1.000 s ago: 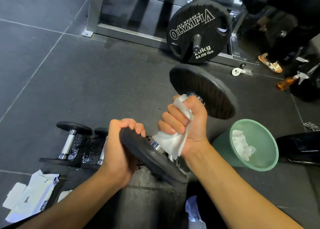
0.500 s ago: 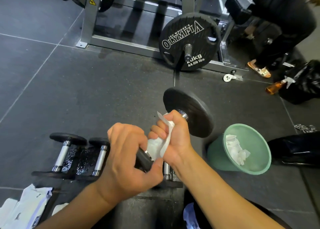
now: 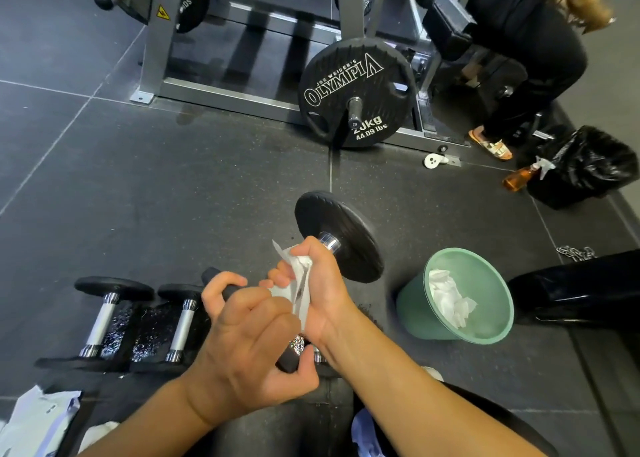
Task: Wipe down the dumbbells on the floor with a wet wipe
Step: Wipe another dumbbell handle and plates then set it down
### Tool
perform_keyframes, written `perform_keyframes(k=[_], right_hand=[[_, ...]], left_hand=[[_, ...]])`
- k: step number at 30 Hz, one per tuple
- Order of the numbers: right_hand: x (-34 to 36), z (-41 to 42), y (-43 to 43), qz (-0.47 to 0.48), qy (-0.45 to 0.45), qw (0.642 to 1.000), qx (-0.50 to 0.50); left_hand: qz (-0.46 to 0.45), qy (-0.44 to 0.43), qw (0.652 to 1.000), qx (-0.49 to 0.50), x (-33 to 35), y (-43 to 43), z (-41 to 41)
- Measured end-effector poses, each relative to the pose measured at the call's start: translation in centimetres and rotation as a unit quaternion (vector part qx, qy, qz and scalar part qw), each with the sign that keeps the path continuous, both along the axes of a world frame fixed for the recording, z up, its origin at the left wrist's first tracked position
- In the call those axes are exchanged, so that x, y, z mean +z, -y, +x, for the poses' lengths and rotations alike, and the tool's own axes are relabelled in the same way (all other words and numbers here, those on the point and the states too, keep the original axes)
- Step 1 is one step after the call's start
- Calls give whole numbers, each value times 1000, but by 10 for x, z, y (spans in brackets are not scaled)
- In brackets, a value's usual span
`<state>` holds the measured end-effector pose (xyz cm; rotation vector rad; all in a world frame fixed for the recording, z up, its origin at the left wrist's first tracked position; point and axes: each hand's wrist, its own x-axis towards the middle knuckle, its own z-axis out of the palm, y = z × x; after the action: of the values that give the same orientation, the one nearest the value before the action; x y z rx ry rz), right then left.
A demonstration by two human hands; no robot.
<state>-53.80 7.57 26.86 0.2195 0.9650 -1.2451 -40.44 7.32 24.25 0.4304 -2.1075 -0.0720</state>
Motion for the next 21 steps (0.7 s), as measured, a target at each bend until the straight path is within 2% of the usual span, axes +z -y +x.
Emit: perform_keyframes(k=[5, 8, 10, 11, 12, 13, 15, 16, 17, 18, 20, 21], right_hand=[[3, 4, 0, -23, 0, 1000, 4], [0, 7, 1, -41, -1, 999, 0], [1, 9, 0, -55, -3, 998, 2], [1, 10, 0, -62, -7, 998, 1], [1, 11, 0, -66, -11, 998, 0], [1, 12, 0, -72, -16, 997, 3], [3, 15, 1, -84, -25, 996, 13], [4, 16, 2, -92, -26, 995, 21], [5, 16, 2, -100, -30, 994, 27], [5, 16, 1, -105, -33, 994, 31], [4, 15, 1, -111, -24, 993, 44], [5, 15, 1, -107, -21, 993, 50]], left_hand=[[176, -62, 982, 12, 19, 15, 3], [345, -110, 932, 28, 23, 24, 7], [484, -178, 856, 22, 22, 30, 7], [558, -226, 798, 14, 23, 34, 6], [633, -278, 722, 0, 24, 40, 6], [703, -326, 631, -15, 25, 44, 6], [808, -370, 456, -38, 17, 49, 8], [839, -370, 397, -37, 11, 48, 10], [858, -361, 364, -34, 5, 47, 12], [870, -348, 347, -33, 0, 45, 14], [879, -343, 330, -38, -3, 43, 15], [873, -353, 336, -36, -1, 44, 14]])
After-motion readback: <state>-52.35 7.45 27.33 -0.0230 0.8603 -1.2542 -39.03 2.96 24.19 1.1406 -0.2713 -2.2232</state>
